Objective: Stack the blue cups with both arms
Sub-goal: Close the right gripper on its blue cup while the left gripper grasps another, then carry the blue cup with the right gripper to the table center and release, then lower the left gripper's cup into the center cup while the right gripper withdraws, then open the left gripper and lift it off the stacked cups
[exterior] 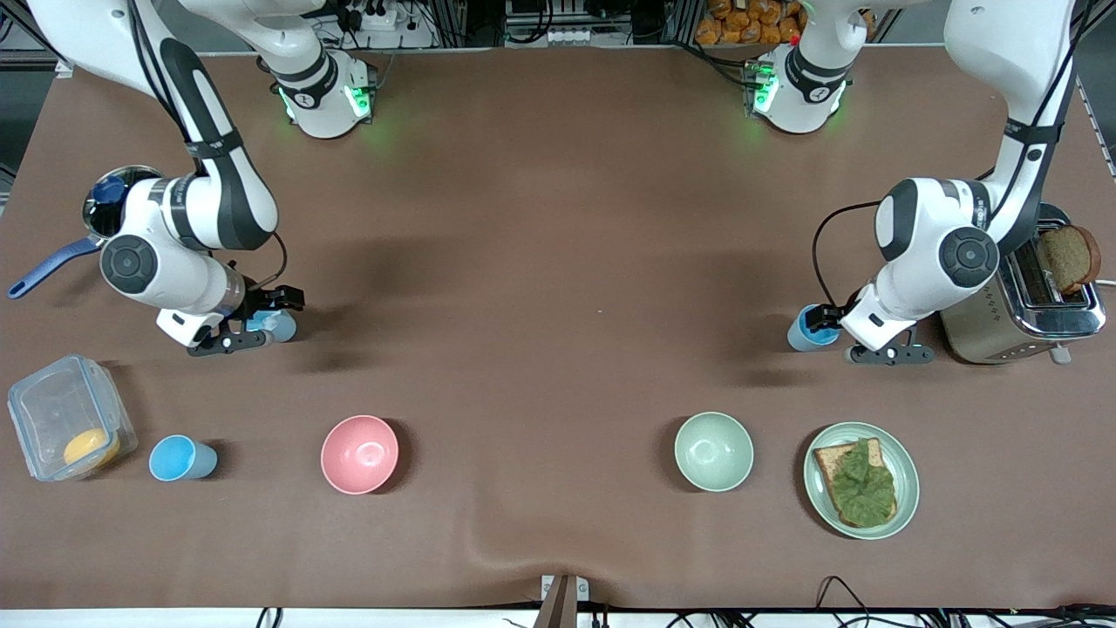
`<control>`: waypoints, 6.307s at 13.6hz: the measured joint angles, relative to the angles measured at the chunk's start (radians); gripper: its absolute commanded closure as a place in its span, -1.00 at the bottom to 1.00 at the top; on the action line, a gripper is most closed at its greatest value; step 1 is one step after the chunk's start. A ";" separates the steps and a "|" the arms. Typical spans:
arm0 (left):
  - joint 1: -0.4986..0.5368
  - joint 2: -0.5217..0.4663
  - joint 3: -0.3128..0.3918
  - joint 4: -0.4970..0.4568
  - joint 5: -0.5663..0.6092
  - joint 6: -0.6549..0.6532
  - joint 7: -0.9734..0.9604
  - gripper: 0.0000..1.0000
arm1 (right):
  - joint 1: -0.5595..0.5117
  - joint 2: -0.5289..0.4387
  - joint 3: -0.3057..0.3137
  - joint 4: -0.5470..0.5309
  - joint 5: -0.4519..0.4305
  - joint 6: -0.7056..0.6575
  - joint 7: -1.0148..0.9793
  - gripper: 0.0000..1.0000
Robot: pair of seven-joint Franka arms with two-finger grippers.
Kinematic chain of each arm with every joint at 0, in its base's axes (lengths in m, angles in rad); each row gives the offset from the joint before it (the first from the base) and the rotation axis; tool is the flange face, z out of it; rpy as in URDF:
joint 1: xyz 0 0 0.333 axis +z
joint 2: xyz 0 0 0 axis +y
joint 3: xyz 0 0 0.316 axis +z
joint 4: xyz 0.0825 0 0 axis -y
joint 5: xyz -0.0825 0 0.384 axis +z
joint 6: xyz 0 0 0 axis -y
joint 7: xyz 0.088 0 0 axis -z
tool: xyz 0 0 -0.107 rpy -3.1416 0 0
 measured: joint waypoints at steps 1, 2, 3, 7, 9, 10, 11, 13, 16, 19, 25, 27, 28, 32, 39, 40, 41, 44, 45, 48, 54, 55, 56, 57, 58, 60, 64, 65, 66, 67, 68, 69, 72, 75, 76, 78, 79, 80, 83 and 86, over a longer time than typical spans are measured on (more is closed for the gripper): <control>0.000 0.003 0.000 -0.005 0.000 0.007 0.000 -0.79 | 0.000 0.008 0.000 0.000 0.000 0.000 0.000 -0.75; 0.000 0.006 0.000 -0.009 0.000 0.012 0.000 -0.76 | 0.000 0.016 0.000 0.000 0.000 0.000 0.000 -0.26; 0.000 0.008 0.000 -0.012 0.000 0.015 0.000 -0.70 | 0.000 0.023 0.000 0.000 0.000 0.000 0.000 0.24; 0.000 0.011 0.000 -0.015 0.000 0.017 0.000 -0.04 | 0.001 0.035 0.002 0.000 0.000 -0.016 0.000 1.00; 0.000 0.011 0.000 -0.017 0.000 0.017 0.000 0.59 | 0.008 0.039 0.004 0.002 0.000 -0.027 0.000 1.00; 0.000 0.011 0.000 -0.017 0.000 0.017 0.000 0.88 | 0.013 0.040 0.005 0.012 0.000 -0.048 0.000 1.00; 0.000 0.011 0.000 -0.017 0.000 0.017 0.000 1.00 | 0.018 0.039 0.005 0.035 -0.002 -0.083 0.001 1.00; 0.000 0.011 0.000 -0.017 0.000 0.018 0.000 1.00 | 0.024 0.038 0.006 0.102 -0.002 -0.161 0.001 1.00; 0.000 0.010 0.000 -0.016 0.000 0.029 0.000 1.00 | 0.050 0.038 0.007 0.212 0.001 -0.289 0.020 1.00; 0.003 -0.003 0.001 0.000 0.000 0.035 0.000 1.00 | 0.165 0.039 0.014 0.281 0.014 -0.355 0.201 1.00; 0.004 -0.080 -0.001 0.083 0.000 -0.054 0.000 1.00 | 0.489 0.149 0.020 0.435 0.196 -0.347 0.489 1.00; 0.003 -0.094 -0.010 0.164 0.000 -0.164 0.000 1.00 | 0.546 0.227 0.020 0.516 0.218 -0.339 0.543 1.00; 0.002 -0.096 -0.019 0.207 0.000 -0.213 0.000 1.00 | 0.570 0.265 0.020 0.548 0.219 -0.321 0.574 1.00; -0.001 -0.096 -0.076 0.322 0.000 -0.326 -0.051 1.00 | 0.643 0.371 0.020 0.601 0.221 -0.187 0.672 1.00; -0.007 -0.090 -0.217 0.356 0.000 -0.344 -0.299 1.00 | 0.676 0.401 0.019 0.622 0.221 -0.151 0.695 -1.00; -0.008 -0.088 -0.231 0.357 0.000 -0.344 -0.326 1.00 | 0.681 0.404 0.019 0.630 0.221 -0.147 0.695 -1.00; -0.009 -0.087 -0.244 0.359 0.000 -0.344 -0.350 1.00 | 0.683 0.404 0.019 0.645 0.221 -0.148 0.695 -1.00; -0.010 -0.075 -0.273 0.373 0.000 -0.344 -0.407 1.00 | 0.677 0.399 0.001 0.721 0.221 -0.243 0.695 -1.00; -0.012 -0.067 -0.278 0.378 0.000 -0.344 -0.414 1.00 | 0.660 0.390 -0.007 0.751 0.221 -0.308 0.695 -1.00; -0.037 -0.046 -0.282 0.382 0.000 -0.344 -0.422 1.00 | 0.549 0.322 -0.014 0.804 0.220 -0.495 0.612 -1.00; -0.166 -0.022 -0.288 0.395 0.000 -0.318 -0.640 1.00 | 0.281 0.173 -0.021 0.808 0.183 -0.709 0.402 -1.00; -0.195 -0.015 -0.289 0.396 0.000 -0.297 -0.682 1.00 | 0.251 0.159 -0.021 0.808 0.151 -0.727 0.380 -1.00; -0.225 -0.003 -0.289 0.397 0.000 -0.269 -0.729 1.00 | 0.228 0.144 -0.021 0.808 0.118 -0.746 0.364 -1.00; -0.257 0.013 -0.289 0.398 0.000 -0.237 -0.782 1.00 | 0.209 0.132 -0.021 0.808 0.093 -0.761 0.352 -1.00; -0.289 0.034 -0.289 0.404 0.000 -0.205 -0.839 1.00 | 0.191 0.121 -0.021 0.808 0.082 -0.768 0.334 -1.00; -0.354 0.090 -0.289 0.456 0.000 -0.170 -0.959 1.00 | 0.153 0.099 -0.021 0.807 0.076 -0.768 0.283 -1.00; -0.500 0.238 -0.275 0.635 0.009 -0.164 -1.187 1.00 | 0.080 -0.016 -0.019 0.724 0.068 -0.688 0.254 -1.00; -0.533 0.270 -0.263 0.658 0.019 -0.164 -1.219 1.00 | 0.055 -0.065 -0.019 0.682 0.058 -0.648 0.253 -1.00; -0.563 0.294 -0.247 0.672 0.025 -0.164 -1.242 1.00 | 0.026 -0.112 -0.019 0.645 0.051 -0.617 0.249 -1.00; -0.590 0.313 -0.226 0.683 0.025 -0.164 -1.255 1.00 | 0.001 -0.153 -0.019 0.625 0.047 -0.603 0.246 -1.00; -0.614 0.329 -0.206 0.695 0.025 -0.163 -1.265 1.00 | -0.019 -0.189 -0.019 0.615 0.045 -0.601 0.246 -1.00; -0.635 0.344 -0.187 0.705 0.025 -0.163 -1.272 1.00 | -0.030 -0.218 -0.019 0.612 0.044 -0.621 0.246 -1.00; -0.665 0.373 -0.170 0.714 0.037 -0.163 -1.273 1.00 | -0.033 -0.248 -0.023 0.613 0.044 -0.723 0.246 -1.00; -0.669 0.384 -0.169 0.715 0.043 -0.164 -1.273 -0.92 | -0.033 -0.243 -0.026 0.612 0.044 -0.715 0.246 -1.00; -0.669 0.386 -0.169 0.715 0.043 -0.164 -1.273 -1.00 | -0.033 -0.241 -0.026 0.612 0.044 -0.712 0.246 -1.00; -0.669 0.386 -0.166 0.722 0.046 -0.164 -1.273 -1.00 | -0.033 -0.238 -0.026 0.612 0.043 -0.704 0.246 -1.00; -0.666 0.381 -0.163 0.733 0.052 -0.164 -1.274 -1.00 | -0.032 -0.237 -0.026 0.612 0.043 -0.702 0.246 -1.00; -0.655 0.365 -0.157 0.746 0.064 -0.170 -1.274 -1.00 | -0.032 -0.237 -0.026 0.612 0.043 -0.702 0.246 -1.00; -0.551 0.238 -0.151 0.774 0.116 -0.295 -1.260 -1.00 | -0.032 -0.236 -0.025 0.612 0.043 -0.690 0.246 -1.00; -0.414 0.103 -0.150 0.769 0.119 -0.396 -1.184 -1.00 | -0.033 -0.235 -0.027 0.612 0.042 -0.680 0.246 -1.00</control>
